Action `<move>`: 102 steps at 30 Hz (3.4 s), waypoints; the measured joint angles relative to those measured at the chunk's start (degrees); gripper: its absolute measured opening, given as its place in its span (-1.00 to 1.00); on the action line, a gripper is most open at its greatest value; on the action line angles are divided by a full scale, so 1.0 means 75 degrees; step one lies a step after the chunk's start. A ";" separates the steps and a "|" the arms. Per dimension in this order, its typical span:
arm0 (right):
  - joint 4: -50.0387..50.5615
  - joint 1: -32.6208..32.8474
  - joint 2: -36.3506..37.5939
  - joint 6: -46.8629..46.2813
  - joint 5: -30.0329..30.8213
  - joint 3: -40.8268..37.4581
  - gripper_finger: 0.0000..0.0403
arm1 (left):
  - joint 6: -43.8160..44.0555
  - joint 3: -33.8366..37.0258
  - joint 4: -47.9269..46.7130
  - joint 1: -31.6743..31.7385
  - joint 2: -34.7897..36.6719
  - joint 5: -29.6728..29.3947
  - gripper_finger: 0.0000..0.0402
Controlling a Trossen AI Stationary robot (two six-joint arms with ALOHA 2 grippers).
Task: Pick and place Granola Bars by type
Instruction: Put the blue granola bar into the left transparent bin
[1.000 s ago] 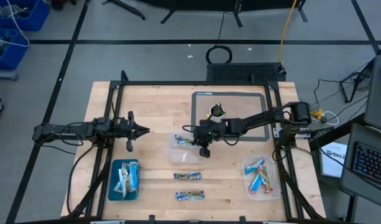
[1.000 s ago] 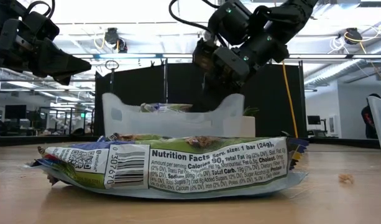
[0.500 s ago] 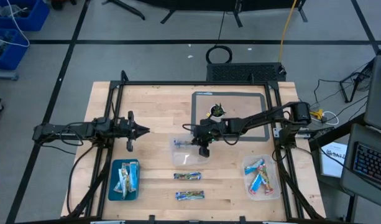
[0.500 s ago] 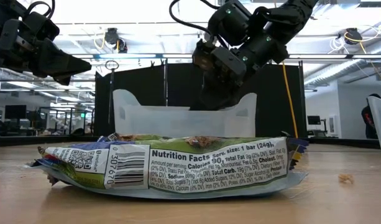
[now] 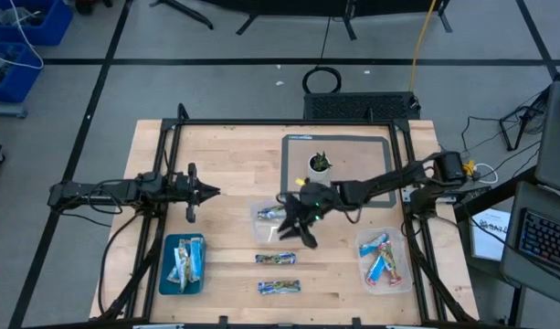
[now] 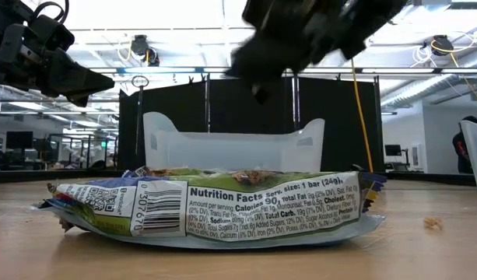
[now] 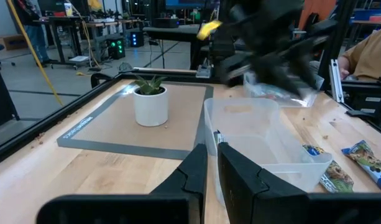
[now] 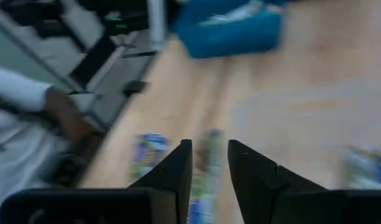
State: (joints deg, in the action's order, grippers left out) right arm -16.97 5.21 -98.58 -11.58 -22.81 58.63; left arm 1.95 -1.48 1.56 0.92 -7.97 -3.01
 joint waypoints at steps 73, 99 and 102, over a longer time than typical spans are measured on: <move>-0.0169 0.3028 -0.0105 0.2323 0.4002 0.0003 -0.95 | -0.0002 0.0000 -0.0003 0.0002 0.0000 -0.0003 -0.79; 0.0378 0.2374 0.3047 0.2498 0.4046 -0.1356 -0.96 | 0.0000 0.0000 -0.0003 0.0001 0.0000 -0.0003 -0.79; -0.0095 0.1976 0.3610 0.2423 0.4028 -0.2127 -0.96 | 0.0001 0.0000 0.0006 -0.0001 0.0000 -0.0003 -0.79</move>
State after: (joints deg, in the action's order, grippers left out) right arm -17.68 20.03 -71.50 6.59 7.40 42.68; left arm 1.96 -1.48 1.60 0.91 -7.97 -3.03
